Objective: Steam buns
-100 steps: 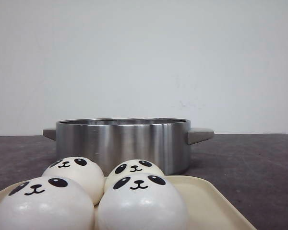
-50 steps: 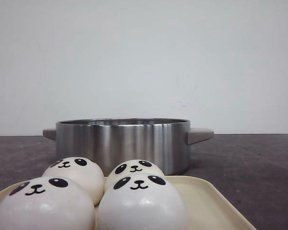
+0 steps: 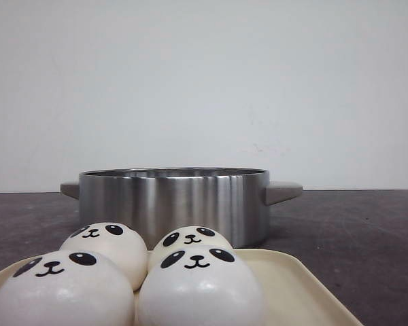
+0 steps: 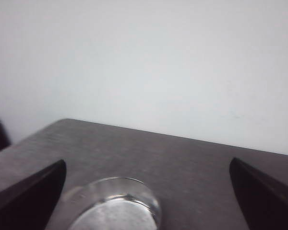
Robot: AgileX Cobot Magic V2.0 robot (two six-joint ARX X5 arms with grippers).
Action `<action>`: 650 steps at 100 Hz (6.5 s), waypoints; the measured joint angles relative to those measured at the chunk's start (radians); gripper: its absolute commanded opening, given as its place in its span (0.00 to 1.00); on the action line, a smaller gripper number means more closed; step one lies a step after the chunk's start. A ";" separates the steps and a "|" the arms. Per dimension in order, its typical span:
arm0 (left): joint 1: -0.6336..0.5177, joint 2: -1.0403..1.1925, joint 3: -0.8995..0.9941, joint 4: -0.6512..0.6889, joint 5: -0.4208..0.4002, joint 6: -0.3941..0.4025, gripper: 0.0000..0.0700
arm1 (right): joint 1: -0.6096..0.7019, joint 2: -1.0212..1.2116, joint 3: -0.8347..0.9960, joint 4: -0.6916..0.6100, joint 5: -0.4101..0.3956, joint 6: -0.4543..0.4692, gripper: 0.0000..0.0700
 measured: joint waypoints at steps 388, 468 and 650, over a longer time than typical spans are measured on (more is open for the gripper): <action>-0.269 0.038 0.000 -0.151 -0.035 0.023 0.91 | 0.540 1.398 0.481 -0.050 0.470 0.322 0.14; -0.272 0.055 0.000 -0.265 -0.034 0.013 0.91 | 0.563 1.260 0.515 -0.138 0.532 0.318 0.01; -0.629 0.898 0.000 -0.124 -0.245 -0.210 0.00 | 0.897 0.417 0.537 -0.344 0.914 0.155 0.01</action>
